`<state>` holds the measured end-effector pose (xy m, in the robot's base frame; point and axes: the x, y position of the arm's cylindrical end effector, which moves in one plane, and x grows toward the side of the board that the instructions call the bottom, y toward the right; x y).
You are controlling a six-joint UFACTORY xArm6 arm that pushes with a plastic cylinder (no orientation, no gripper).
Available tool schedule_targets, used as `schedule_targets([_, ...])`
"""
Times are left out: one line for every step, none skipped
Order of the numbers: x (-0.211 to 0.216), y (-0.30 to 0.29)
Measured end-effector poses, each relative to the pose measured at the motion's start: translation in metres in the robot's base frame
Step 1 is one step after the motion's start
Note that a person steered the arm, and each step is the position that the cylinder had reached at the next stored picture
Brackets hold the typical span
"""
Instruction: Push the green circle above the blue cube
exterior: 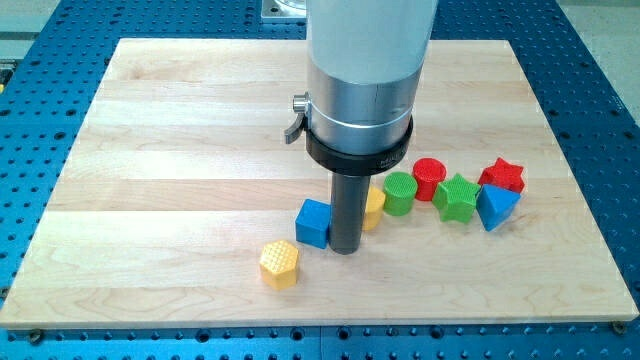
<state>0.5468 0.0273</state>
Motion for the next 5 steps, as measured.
schedule_targets([0.000,0.028])
schedule_targets([0.000,0.087])
schedule_targets([-0.021,0.103])
schedule_targets([-0.047,0.093])
schedule_targets([-0.054,0.093])
